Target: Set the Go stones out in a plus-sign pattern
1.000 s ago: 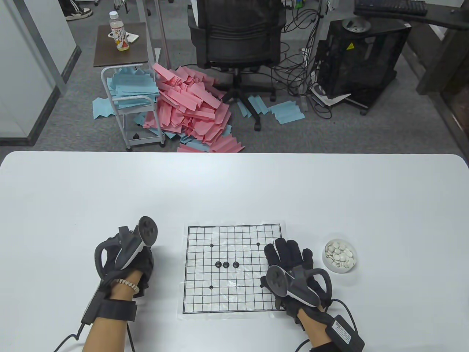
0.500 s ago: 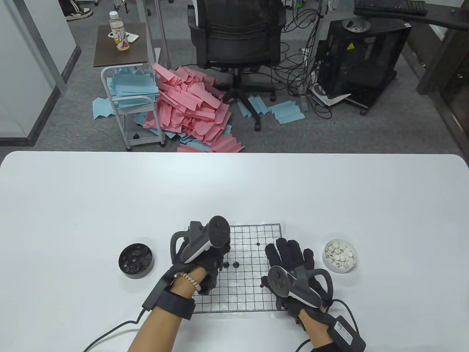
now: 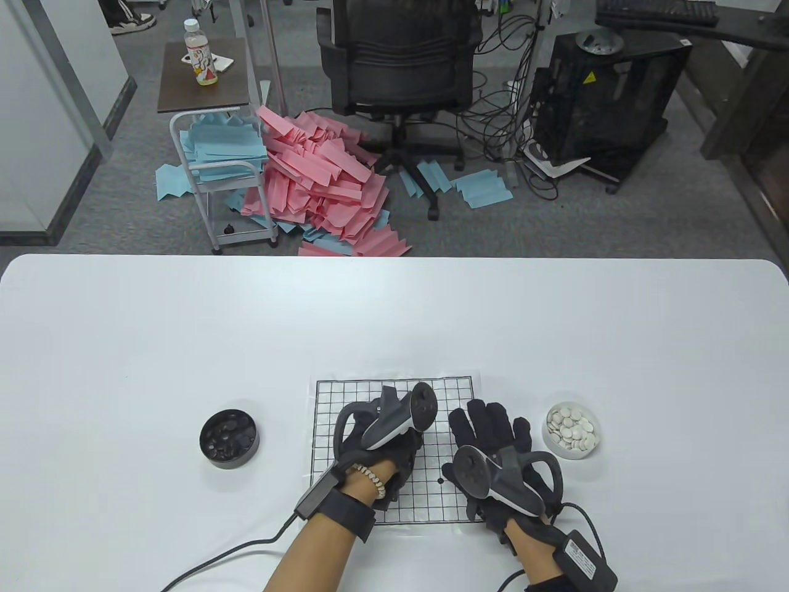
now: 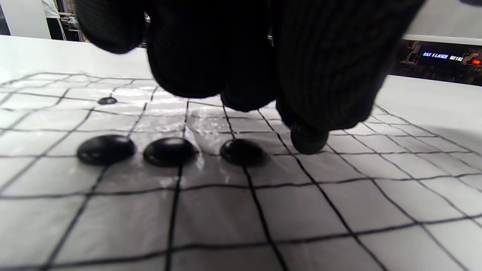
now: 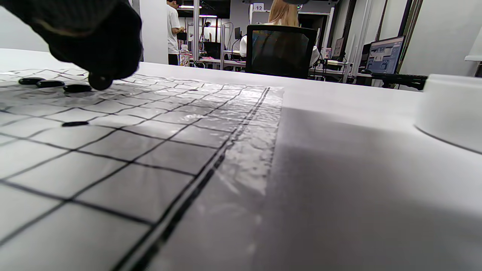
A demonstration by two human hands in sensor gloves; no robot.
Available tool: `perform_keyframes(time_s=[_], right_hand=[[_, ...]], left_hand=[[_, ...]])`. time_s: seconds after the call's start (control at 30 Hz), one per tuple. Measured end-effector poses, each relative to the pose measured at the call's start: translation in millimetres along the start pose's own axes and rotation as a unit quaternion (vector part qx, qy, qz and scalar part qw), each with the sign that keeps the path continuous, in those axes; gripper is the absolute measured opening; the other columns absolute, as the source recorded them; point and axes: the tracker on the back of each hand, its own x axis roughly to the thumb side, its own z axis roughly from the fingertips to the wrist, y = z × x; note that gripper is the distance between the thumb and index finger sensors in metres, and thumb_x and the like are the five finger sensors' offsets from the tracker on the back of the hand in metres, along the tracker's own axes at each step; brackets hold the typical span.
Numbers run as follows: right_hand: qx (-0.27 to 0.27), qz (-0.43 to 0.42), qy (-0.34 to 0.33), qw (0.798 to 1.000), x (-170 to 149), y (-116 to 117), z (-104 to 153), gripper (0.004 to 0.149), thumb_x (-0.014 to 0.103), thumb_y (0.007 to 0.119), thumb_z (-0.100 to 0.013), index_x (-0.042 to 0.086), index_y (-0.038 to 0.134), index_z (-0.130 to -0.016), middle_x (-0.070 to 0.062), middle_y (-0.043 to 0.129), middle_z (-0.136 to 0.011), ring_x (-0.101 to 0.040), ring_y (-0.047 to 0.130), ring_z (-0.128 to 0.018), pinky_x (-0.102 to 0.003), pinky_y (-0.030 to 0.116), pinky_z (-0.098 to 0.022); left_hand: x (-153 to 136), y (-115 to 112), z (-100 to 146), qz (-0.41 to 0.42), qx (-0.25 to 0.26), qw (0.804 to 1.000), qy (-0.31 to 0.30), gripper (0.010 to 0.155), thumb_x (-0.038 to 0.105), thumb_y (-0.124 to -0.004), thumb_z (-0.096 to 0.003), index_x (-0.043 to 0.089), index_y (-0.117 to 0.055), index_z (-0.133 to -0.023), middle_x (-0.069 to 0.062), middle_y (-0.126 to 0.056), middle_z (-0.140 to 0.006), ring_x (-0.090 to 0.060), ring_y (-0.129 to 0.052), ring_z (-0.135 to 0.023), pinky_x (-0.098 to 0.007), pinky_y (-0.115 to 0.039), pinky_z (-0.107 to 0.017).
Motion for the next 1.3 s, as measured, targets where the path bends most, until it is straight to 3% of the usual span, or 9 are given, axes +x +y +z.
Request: perform_keyframes(time_s=[0.33, 0.57, 0.73, 0.97, 1.1, 1.3], right_hand=[[0.003, 0.003, 0.000, 1.000, -0.5, 0.4, 0.2, 0.083, 0.059, 0.076, -0.041, 0.032, 0.038, -0.111, -0.009, 0.033, -0.119, -0.042, 0.039, -0.112, -0.071, 0.039, -0.075], [0.003, 0.005, 0.000, 1.000, -0.1, 0.5, 0.3, 0.084, 0.059, 0.076, -0.041, 0.031, 0.038, -0.111, -0.009, 0.033, -0.119, -0.042, 0.039, -0.112, -0.072, 0.039, -0.075], [0.007, 0.009, 0.000, 1.000, 1.0, 1.3, -0.5, 0.084, 0.059, 0.076, -0.041, 0.032, 0.038, -0.111, -0.008, 0.033, -0.119, -0.042, 0.039, -0.112, -0.071, 0.039, -0.075], [0.010, 0.010, 0.002, 1.000, 1.0, 1.7, -0.6, 0.084, 0.059, 0.076, -0.041, 0.032, 0.038, -0.111, -0.008, 0.033, -0.119, -0.042, 0.039, -0.113, -0.071, 0.039, -0.075], [0.009, 0.011, 0.001, 1.000, 1.8, 1.5, -0.8, 0.084, 0.059, 0.076, -0.041, 0.032, 0.038, -0.111, -0.008, 0.033, -0.119, -0.042, 0.039, -0.113, -0.071, 0.039, -0.075], [0.011, 0.011, 0.002, 1.000, 1.0, 2.0, -0.9, 0.084, 0.059, 0.076, -0.041, 0.032, 0.038, -0.111, -0.008, 0.033, -0.119, -0.042, 0.039, -0.113, -0.071, 0.039, -0.075]], left_hand=[[-7.6, 1.2, 0.9, 0.023, 0.016, 1.000, 0.005, 0.040, 0.041, -0.095, -0.0323, 0.033, -0.099, -0.071, 0.005, -0.101, -0.075, -0.025, -0.099, -0.058, -0.058, -0.071, -0.060], [-40.2, 37.4, 17.8, -0.008, 0.046, 0.999, 0.013, 0.045, 0.041, -0.094, -0.0327, 0.031, -0.096, -0.077, 0.002, -0.100, -0.080, -0.026, -0.100, -0.060, -0.057, -0.072, -0.059], [-84.4, 67.6, 35.0, -0.055, 0.076, 0.994, 0.051, 0.045, 0.040, -0.094, -0.0335, 0.031, -0.095, -0.078, 0.001, -0.101, -0.081, -0.026, -0.101, -0.061, -0.057, -0.073, -0.059], [-159.4, 76.8, 47.2, -0.074, 0.037, 0.984, 0.157, 0.048, 0.037, -0.094, -0.0345, 0.030, -0.092, -0.082, 0.000, -0.100, -0.085, -0.027, -0.101, -0.064, -0.058, -0.072, -0.060], [-195.7, 62.7, 48.8, -0.062, -0.012, 0.974, 0.216, 0.051, 0.037, -0.093, -0.0347, 0.028, -0.090, -0.084, -0.001, -0.099, -0.088, -0.029, -0.100, -0.066, -0.058, -0.071, -0.060], [-220.4, 35.9, 48.0, -0.083, -0.097, 0.959, 0.254, 0.054, 0.038, -0.094, -0.0343, 0.027, -0.089, -0.087, -0.004, -0.098, -0.090, -0.029, -0.099, -0.069, -0.058, -0.071, -0.060]])
